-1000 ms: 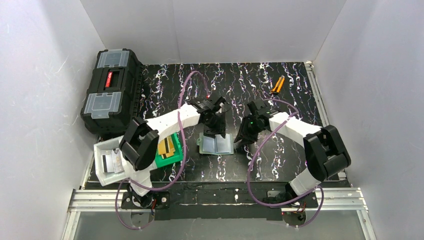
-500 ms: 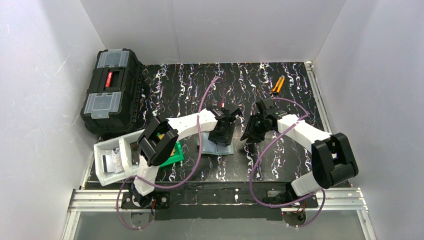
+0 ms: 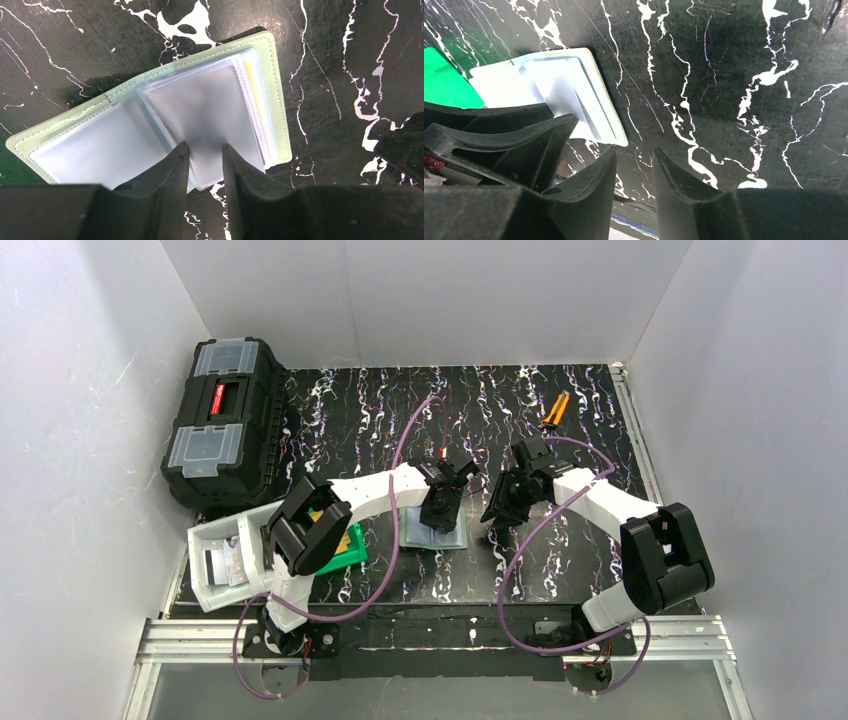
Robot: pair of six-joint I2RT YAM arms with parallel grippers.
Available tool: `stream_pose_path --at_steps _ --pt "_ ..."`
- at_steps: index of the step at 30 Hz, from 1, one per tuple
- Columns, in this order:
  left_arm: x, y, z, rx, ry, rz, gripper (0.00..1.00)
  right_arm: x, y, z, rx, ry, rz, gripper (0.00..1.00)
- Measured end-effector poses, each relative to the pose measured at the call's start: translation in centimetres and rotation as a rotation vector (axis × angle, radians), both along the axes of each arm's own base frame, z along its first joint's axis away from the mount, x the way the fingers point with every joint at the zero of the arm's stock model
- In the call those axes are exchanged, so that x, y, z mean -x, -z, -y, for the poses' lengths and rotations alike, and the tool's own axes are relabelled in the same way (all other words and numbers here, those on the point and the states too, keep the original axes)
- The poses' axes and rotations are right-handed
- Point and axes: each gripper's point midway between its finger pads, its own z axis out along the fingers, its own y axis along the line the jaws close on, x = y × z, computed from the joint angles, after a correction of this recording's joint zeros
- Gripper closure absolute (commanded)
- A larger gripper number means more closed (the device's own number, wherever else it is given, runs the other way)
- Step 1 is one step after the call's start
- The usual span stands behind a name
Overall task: Take the credit cards out of the card holder
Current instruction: Remove the credit card from the card holder.
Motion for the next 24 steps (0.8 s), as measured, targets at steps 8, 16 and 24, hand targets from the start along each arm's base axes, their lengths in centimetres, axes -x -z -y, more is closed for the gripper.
stream_pose_path --at_steps 8,16,24 --pt "0.0 0.1 -0.3 0.016 -0.010 0.015 1.00 0.4 0.5 -0.3 -0.004 -0.014 -0.025 0.60" --pt "-0.2 0.1 -1.3 0.120 -0.064 -0.030 1.00 0.6 0.2 -3.1 -0.030 -0.097 -0.039 0.60" --pt "-0.1 0.5 -2.8 0.272 -0.152 -0.124 1.00 0.4 -0.2 -6.6 -0.086 -0.173 -0.047 0.60"
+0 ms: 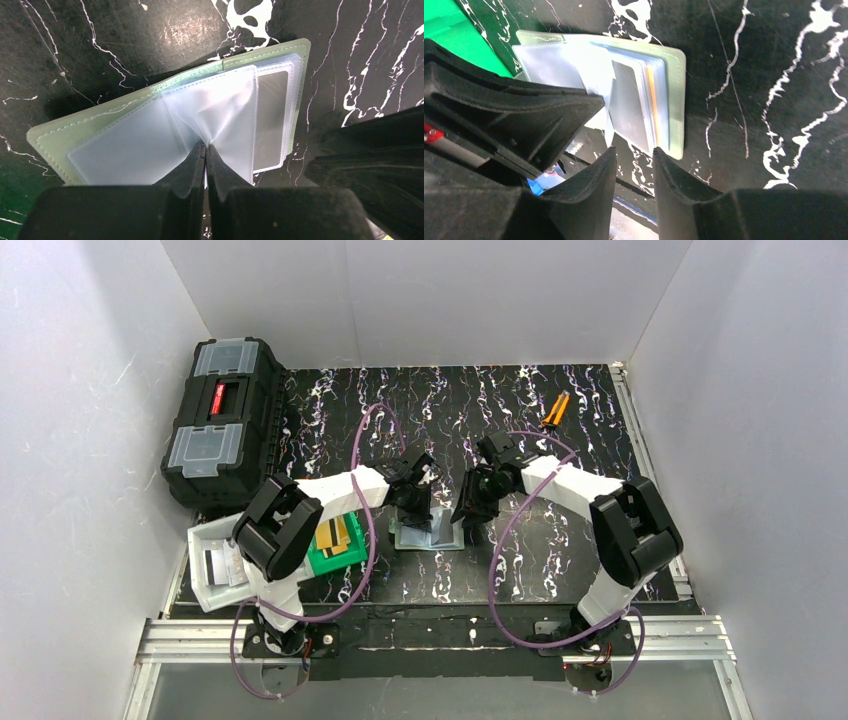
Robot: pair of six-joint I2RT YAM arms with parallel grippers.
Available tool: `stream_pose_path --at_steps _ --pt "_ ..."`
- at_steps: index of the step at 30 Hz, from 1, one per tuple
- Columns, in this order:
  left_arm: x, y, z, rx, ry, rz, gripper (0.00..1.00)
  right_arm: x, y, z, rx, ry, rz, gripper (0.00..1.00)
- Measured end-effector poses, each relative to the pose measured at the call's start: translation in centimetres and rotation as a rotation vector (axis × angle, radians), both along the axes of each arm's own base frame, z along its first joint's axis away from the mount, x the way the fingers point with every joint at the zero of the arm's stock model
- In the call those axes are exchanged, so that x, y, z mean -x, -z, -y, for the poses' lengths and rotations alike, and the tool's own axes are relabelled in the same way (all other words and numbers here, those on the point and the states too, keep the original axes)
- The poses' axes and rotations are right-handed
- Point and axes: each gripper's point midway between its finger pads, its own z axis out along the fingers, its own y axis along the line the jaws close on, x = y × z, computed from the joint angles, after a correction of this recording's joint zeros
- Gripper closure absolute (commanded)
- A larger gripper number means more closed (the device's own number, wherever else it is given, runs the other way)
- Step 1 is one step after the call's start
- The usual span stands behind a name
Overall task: Take the credit cards out of the card holder
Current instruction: Remove the credit card from the card holder.
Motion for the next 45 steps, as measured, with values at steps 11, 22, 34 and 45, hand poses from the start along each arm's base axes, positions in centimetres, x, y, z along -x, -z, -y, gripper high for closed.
stream_pose_path --at_steps 11,22,34,45 --pt "0.6 -0.1 0.6 0.090 -0.001 -0.027 1.00 -0.3 1.6 -2.6 -0.013 -0.032 -0.057 0.60" --pt "0.8 -0.3 1.0 0.123 0.003 -0.038 1.00 -0.4 2.4 -3.6 -0.018 -0.033 -0.085 0.75" --pt "1.1 -0.8 0.9 0.125 -0.006 -0.049 0.66 -0.1 2.8 -2.5 0.011 -0.019 -0.066 0.99" --pt "0.9 -4.4 -0.8 0.083 -0.037 0.026 0.74 -0.2 -0.4 0.2 0.041 -0.026 0.065 0.99"
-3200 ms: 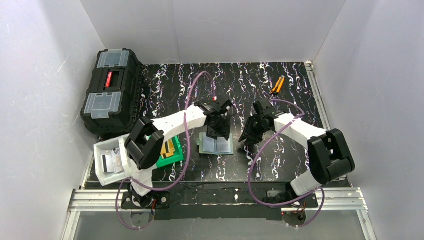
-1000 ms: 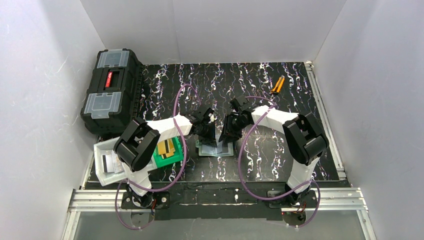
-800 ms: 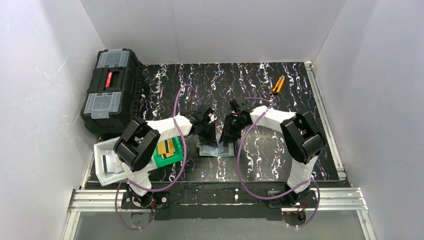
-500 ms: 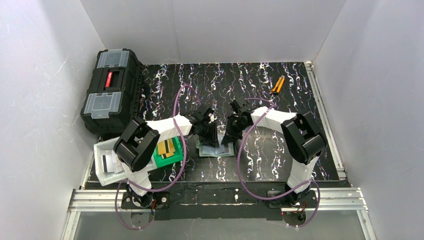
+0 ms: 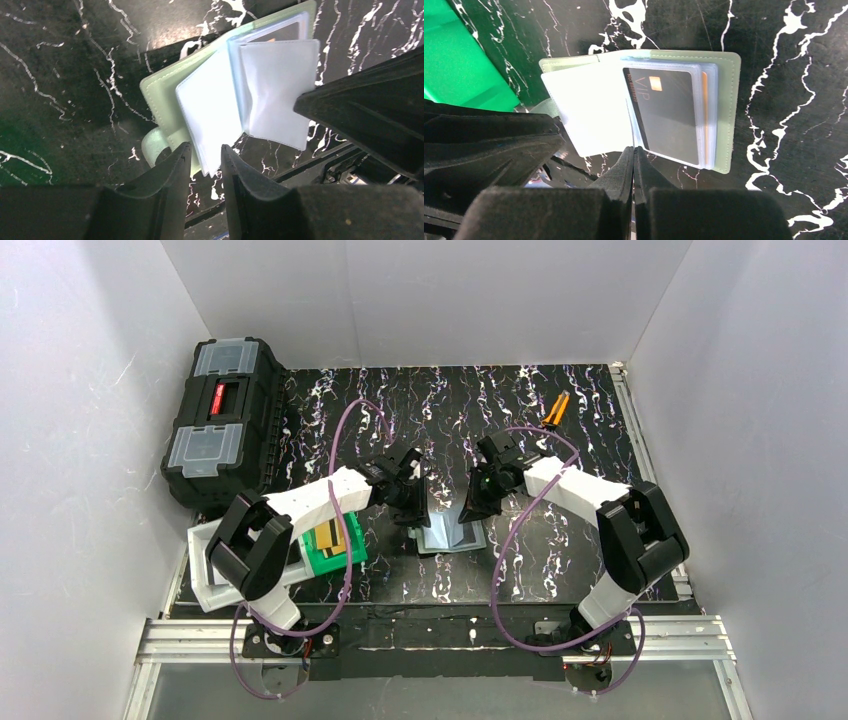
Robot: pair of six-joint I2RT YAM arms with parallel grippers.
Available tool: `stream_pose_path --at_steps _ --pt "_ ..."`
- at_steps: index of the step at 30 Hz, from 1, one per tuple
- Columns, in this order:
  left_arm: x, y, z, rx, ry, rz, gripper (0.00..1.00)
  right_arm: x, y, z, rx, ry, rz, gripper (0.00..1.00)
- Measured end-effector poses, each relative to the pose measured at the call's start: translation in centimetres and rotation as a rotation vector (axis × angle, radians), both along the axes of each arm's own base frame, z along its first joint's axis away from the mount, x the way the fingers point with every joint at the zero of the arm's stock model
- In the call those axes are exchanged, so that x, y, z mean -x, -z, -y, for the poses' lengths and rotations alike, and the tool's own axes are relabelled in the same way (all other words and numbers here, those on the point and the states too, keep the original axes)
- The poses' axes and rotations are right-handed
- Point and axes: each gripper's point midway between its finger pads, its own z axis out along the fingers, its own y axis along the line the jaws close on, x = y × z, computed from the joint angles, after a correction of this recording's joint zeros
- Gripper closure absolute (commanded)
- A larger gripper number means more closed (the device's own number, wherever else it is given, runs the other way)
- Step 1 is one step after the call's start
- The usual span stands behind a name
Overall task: Take the credit cards out of the card holder
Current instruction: Remove the credit card from the card holder.
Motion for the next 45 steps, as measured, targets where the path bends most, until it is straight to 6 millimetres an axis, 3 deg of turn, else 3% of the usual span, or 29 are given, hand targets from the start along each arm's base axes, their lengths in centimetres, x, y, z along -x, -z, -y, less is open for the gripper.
stream_pose_path --at_steps 9,14,22,30,39,45 --pt "0.7 0.7 -2.0 -0.093 -0.028 -0.023 0.77 0.5 0.3 -0.1 0.003 -0.021 -0.032 0.99" --pt "0.9 0.1 -3.0 -0.137 -0.043 -0.017 0.77 0.6 0.7 -2.3 -0.012 -0.052 -0.062 0.97" --pt "0.8 -2.8 -4.0 -0.143 -0.050 0.037 0.76 2.1 0.9 -6.5 -0.036 -0.126 -0.096 0.64" --pt "1.1 -3.7 -4.5 -0.153 -0.048 0.041 0.76 2.4 0.9 -7.8 -0.062 -0.127 -0.112 0.39" --pt "1.1 -4.7 -4.3 -0.137 -0.043 0.051 0.75 2.7 1.6 -9.0 -0.088 -0.129 -0.132 0.22" --pt "1.1 -5.1 -4.0 -0.120 -0.054 0.039 0.74 2.3 1.7 -8.6 -0.081 -0.117 -0.132 0.19"
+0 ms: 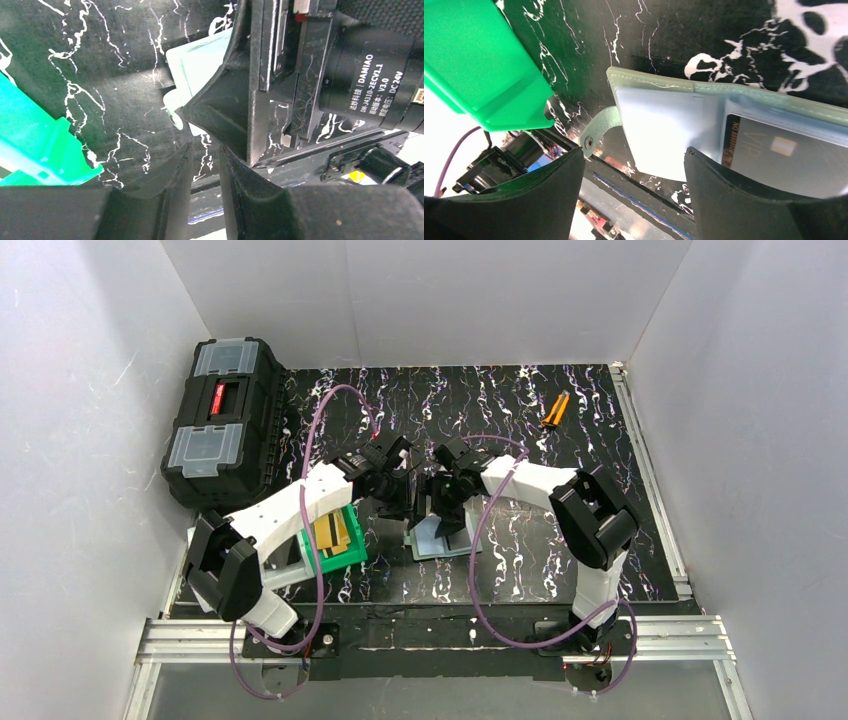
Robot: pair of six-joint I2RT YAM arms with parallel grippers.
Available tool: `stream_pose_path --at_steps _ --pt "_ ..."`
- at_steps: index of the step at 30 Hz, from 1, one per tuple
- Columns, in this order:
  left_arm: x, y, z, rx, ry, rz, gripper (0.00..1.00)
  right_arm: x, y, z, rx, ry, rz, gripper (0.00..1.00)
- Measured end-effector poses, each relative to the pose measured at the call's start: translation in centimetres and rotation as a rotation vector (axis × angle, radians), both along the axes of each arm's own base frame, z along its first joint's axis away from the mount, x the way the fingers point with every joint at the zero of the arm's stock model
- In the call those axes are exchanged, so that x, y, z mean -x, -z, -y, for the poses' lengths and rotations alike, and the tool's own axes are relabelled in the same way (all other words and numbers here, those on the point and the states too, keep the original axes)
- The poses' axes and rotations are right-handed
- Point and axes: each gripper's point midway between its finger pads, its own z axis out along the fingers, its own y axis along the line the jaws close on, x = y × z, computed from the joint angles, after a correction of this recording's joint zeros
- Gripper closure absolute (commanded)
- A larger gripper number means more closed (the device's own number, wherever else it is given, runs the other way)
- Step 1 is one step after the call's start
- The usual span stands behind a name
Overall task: Take the credit cards out of the card holder
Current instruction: Remove the credit card from the card holder.
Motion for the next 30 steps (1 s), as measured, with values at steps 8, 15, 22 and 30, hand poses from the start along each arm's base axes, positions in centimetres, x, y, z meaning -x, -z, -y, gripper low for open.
stream_pose_path --at_steps 8,15,22,30 --pt "-0.3 -2.8 1.9 0.134 -0.020 0.031 0.70 -3.0 -4.5 2.4 -0.041 0.086 0.107 0.21" --pt "-1.0 -3.8 5.0 0.254 -0.009 0.018 0.65 -3.6 -5.7 6.5 -0.010 0.154 0.180 0.43" --pt "-1.8 1.1 8.0 0.256 -0.005 -0.077 0.65 -0.8 -1.5 9.7 0.114 0.129 0.107 0.54" --pt "-1.6 5.7 8.4 0.224 -0.022 -0.150 0.70 -0.3 0.0 10.3 0.152 0.094 0.097 0.61"
